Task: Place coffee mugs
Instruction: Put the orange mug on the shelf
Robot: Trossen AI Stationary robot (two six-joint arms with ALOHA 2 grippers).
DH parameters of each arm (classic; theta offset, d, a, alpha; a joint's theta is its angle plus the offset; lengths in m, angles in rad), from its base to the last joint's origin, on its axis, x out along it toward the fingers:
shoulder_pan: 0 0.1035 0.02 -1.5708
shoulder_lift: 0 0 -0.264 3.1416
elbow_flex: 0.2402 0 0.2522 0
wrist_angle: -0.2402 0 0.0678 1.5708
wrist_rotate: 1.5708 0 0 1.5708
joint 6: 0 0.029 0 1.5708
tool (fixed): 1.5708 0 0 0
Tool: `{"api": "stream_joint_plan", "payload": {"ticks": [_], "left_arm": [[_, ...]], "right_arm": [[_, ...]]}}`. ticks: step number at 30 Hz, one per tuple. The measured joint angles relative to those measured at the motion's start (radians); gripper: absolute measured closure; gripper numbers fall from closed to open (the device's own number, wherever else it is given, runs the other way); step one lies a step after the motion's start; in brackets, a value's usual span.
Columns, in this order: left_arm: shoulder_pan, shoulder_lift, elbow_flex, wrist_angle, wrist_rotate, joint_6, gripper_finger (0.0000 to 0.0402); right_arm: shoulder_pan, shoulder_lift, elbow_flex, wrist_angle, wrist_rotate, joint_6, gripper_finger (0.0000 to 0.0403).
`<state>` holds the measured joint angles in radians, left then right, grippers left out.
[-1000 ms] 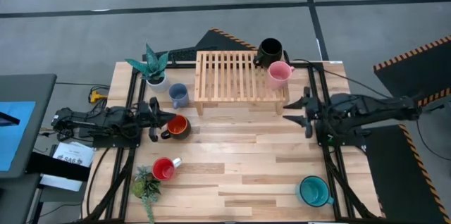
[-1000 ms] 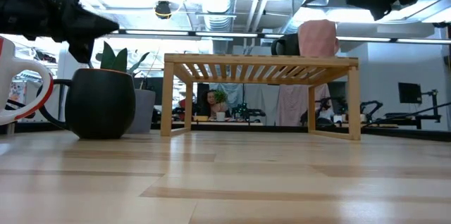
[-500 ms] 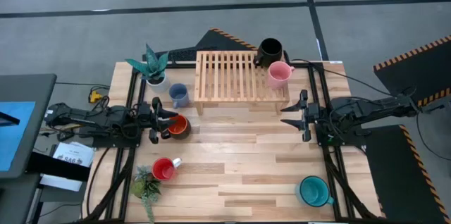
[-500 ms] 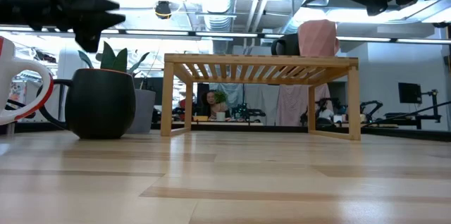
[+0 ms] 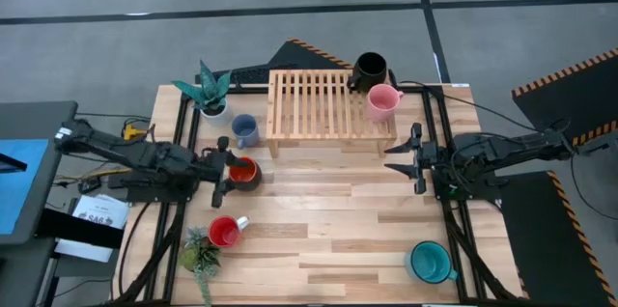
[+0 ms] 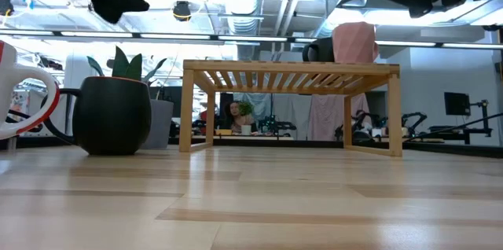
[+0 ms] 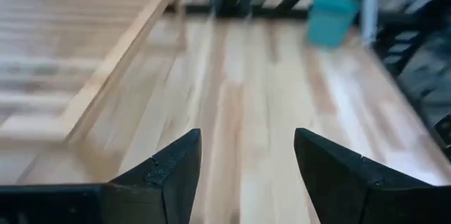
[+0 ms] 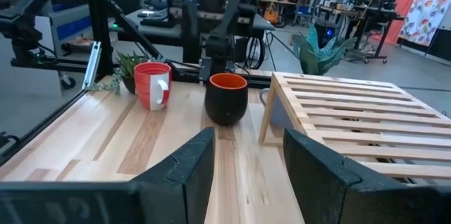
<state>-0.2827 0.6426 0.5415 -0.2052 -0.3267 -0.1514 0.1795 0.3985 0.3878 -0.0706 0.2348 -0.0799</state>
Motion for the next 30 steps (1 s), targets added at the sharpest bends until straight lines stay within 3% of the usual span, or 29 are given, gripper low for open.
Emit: {"api": "stream_joint_plan", "payload": {"ticks": [5, 9, 16, 23, 30], "left_arm": [[-0.019, 0.12, 0.234, -0.395, -0.035, -0.233, 0.0187], [-0.029, 0.203, 0.311, -0.562, 0.015, -0.397, 0.0187], [-0.076, 0.348, 0.302, -0.592, 0.138, -0.46, 0.0187], [-0.104, 0.474, 0.302, -0.591, 0.111, -0.362, 0.0187], [-0.104, 0.505, 0.302, -0.594, 0.045, -0.283, 0.0187]], "right_arm": [[0.0, 0.0, 0.0, -0.007, -0.001, 0.0, 0.021], [0.0, 0.0, 0.0, -0.007, -0.002, 0.003, 0.021], [0.0, 0.0, 0.0, -0.028, -0.005, 0.027, 0.021], [0.0, 0.0, 0.0, -0.027, -0.005, 0.027, 0.021], [0.0, 0.0, 0.0, -0.028, -0.005, 0.027, 0.021]]}}
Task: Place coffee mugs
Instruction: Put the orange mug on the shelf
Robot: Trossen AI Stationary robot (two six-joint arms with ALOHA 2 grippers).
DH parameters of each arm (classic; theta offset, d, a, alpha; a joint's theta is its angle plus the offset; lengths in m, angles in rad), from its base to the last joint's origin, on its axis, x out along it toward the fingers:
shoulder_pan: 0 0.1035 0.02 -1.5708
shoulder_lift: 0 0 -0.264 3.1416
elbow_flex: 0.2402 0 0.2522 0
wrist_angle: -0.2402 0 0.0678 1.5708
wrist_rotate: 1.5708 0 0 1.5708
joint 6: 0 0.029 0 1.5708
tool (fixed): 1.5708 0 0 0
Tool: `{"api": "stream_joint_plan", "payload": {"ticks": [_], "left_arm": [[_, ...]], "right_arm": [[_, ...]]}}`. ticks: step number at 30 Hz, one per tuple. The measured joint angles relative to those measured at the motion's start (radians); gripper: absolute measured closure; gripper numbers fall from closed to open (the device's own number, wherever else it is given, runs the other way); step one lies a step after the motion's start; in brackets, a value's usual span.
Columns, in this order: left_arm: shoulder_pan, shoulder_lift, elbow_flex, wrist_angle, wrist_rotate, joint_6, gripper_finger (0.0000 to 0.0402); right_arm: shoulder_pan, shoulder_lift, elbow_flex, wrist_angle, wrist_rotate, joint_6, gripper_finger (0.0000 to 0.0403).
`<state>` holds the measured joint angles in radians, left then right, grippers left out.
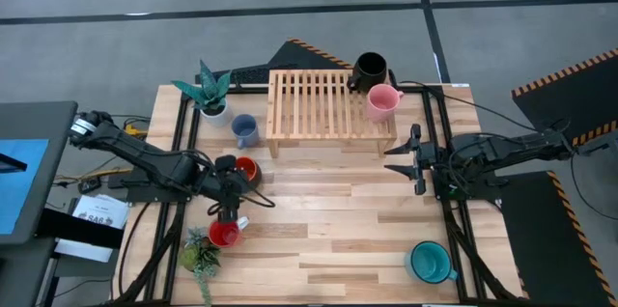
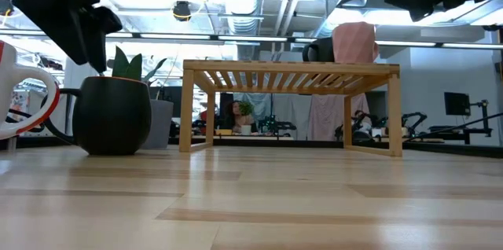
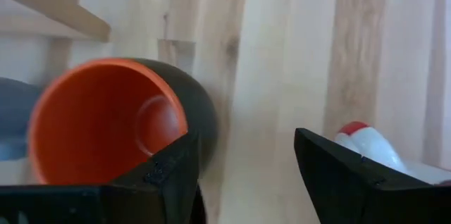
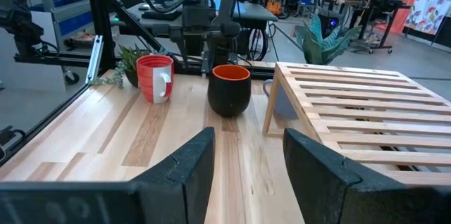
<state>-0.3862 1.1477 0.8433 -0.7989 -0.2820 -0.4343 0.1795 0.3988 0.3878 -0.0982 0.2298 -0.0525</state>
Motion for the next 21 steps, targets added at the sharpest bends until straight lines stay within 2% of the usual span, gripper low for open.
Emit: {"api": "stream_joint_plan", "payload": {"ticks": [5, 10, 21], "left_arm": [[0.0, -0.001, 0.0, -0.015, -0.063, 0.072, 0.0187], [0.0, -0.001, 0.0, -0.028, -0.073, 0.099, 0.0187], [0.04, 0.0, -0.077, -0.019, -0.083, 0.031, 0.0187]], "right_arm": [[0.0, 0.0, 0.0, 0.0, 0.0, 0.0, 0.021], [0.0, 0.0, 0.0, -0.011, 0.0, 0.001, 0.021], [0.0, 0.0, 0.0, -0.015, -0.001, 0.002, 0.021]]}}
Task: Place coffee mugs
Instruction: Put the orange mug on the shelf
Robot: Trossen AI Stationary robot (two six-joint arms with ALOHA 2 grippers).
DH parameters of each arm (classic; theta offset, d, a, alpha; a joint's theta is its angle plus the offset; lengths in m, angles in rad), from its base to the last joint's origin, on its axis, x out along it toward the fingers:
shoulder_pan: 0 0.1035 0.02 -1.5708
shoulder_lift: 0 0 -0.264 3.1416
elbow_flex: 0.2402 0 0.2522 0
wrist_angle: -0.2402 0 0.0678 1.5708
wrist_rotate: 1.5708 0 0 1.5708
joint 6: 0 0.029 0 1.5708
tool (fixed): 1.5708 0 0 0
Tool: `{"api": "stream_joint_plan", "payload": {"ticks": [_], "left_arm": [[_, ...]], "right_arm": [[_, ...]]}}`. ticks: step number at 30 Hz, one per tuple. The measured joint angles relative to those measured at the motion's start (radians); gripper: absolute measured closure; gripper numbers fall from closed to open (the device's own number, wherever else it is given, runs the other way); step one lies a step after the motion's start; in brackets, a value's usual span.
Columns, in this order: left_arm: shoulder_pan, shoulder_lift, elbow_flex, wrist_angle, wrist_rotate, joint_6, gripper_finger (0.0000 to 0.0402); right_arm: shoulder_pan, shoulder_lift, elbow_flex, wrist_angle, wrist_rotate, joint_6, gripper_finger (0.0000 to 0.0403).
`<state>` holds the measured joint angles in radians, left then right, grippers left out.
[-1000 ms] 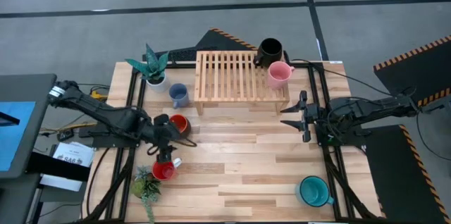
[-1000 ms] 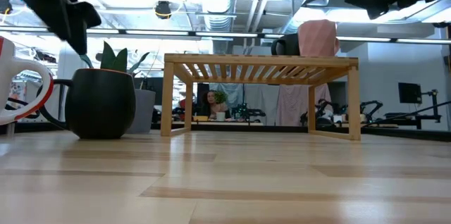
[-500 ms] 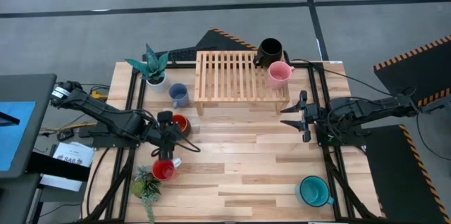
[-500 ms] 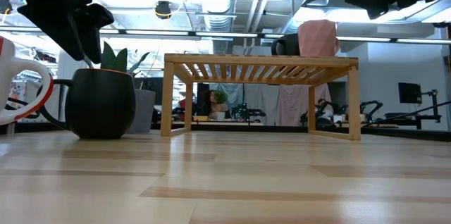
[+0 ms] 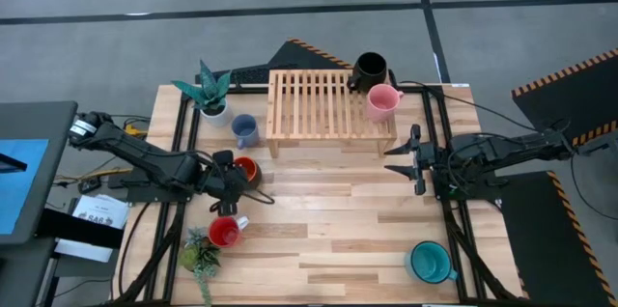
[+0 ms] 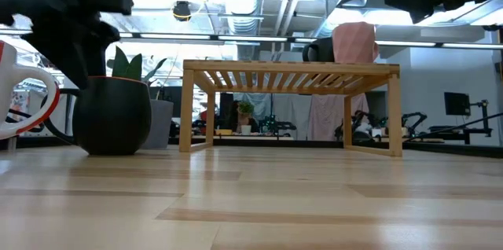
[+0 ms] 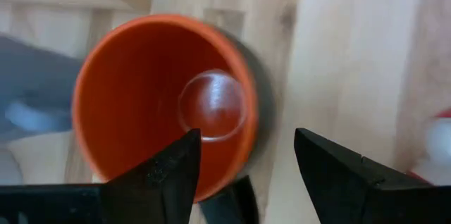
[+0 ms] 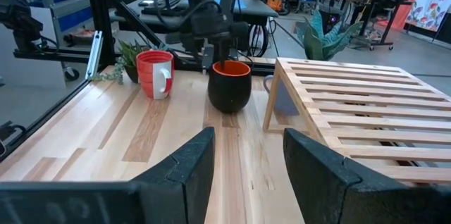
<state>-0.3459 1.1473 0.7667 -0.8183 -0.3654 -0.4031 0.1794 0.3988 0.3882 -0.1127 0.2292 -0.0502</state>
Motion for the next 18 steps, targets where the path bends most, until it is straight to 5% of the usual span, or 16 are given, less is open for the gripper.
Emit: {"api": "stream_joint_plan", "payload": {"ticks": [9, 18], "left_arm": [[0.049, 0.0, -0.006, -0.01, 0.023, 0.015, 0.0211], [0.08, 0.0, -0.006, -0.004, 0.14, 0.071, 0.0373]], "right_arm": [[0.0, 0.022, 0.001, 0.0, 0.0, 0.0, 0.021], [-0.005, 0.072, 0.001, 0.017, 0.002, -0.003, 0.021]]}}
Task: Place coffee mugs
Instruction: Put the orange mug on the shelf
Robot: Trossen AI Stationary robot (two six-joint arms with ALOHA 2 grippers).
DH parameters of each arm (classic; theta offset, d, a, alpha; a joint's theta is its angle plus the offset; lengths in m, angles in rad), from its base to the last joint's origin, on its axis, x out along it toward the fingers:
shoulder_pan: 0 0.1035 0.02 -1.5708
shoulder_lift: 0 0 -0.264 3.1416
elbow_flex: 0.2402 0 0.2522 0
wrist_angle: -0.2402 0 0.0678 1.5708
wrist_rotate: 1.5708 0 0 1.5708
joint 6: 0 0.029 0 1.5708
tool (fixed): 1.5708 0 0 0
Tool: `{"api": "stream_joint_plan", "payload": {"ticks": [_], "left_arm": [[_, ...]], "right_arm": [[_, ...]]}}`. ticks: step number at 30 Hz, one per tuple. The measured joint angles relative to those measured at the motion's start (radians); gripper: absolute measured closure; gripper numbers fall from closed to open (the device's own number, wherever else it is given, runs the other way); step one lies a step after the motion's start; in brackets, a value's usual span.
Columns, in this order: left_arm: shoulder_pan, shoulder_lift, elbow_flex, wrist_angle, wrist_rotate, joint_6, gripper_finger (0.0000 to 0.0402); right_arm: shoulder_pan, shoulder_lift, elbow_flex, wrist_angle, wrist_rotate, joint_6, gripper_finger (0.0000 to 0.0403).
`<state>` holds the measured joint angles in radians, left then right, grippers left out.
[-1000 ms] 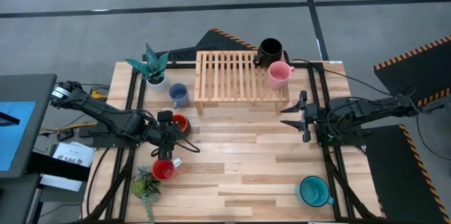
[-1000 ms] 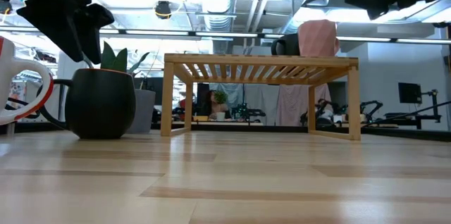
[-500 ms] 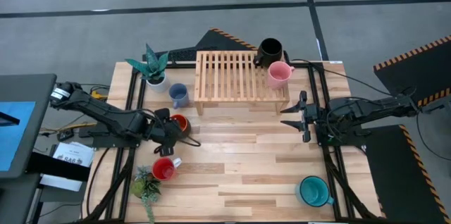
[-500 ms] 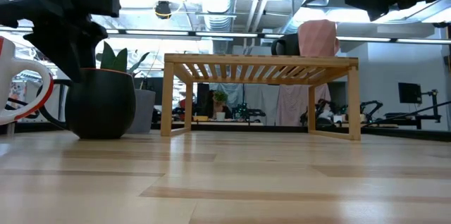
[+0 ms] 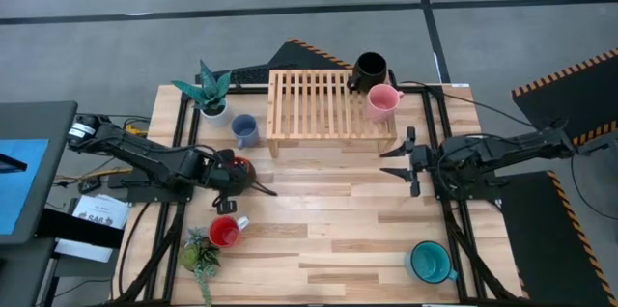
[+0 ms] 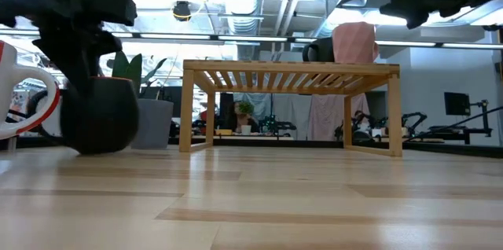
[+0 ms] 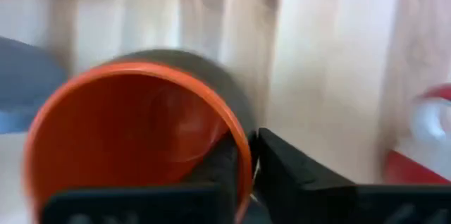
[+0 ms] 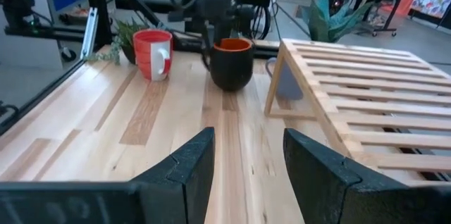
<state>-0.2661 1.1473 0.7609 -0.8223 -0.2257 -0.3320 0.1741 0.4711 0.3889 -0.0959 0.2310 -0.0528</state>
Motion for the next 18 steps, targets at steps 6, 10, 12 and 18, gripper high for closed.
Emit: {"api": "stream_joint_plan", "payload": {"ticks": [6, 10, 12, 18], "left_arm": [[-0.001, 0.002, 0.081, -0.114, 0.032, 0.025, 0.0395], [0.0, -0.002, 0.216, -0.239, 0.024, 0.027, 0.0397], [0.0, -0.002, 0.311, -0.268, 0.012, 0.041, 0.0397], [0.016, 0.018, 0.597, -0.297, -0.119, 0.243, 0.0398]], "right_arm": [[-0.005, 0.008, 0.0, 0.03, 0.003, -0.002, 0.021], [-0.005, 0.007, 0.0, 0.03, 0.003, -0.001, 0.021], [-0.005, 0.007, 0.0, 0.03, 0.003, -0.001, 0.021], [-0.005, 0.007, 0.0, 0.03, 0.004, -0.001, 0.021]]}}
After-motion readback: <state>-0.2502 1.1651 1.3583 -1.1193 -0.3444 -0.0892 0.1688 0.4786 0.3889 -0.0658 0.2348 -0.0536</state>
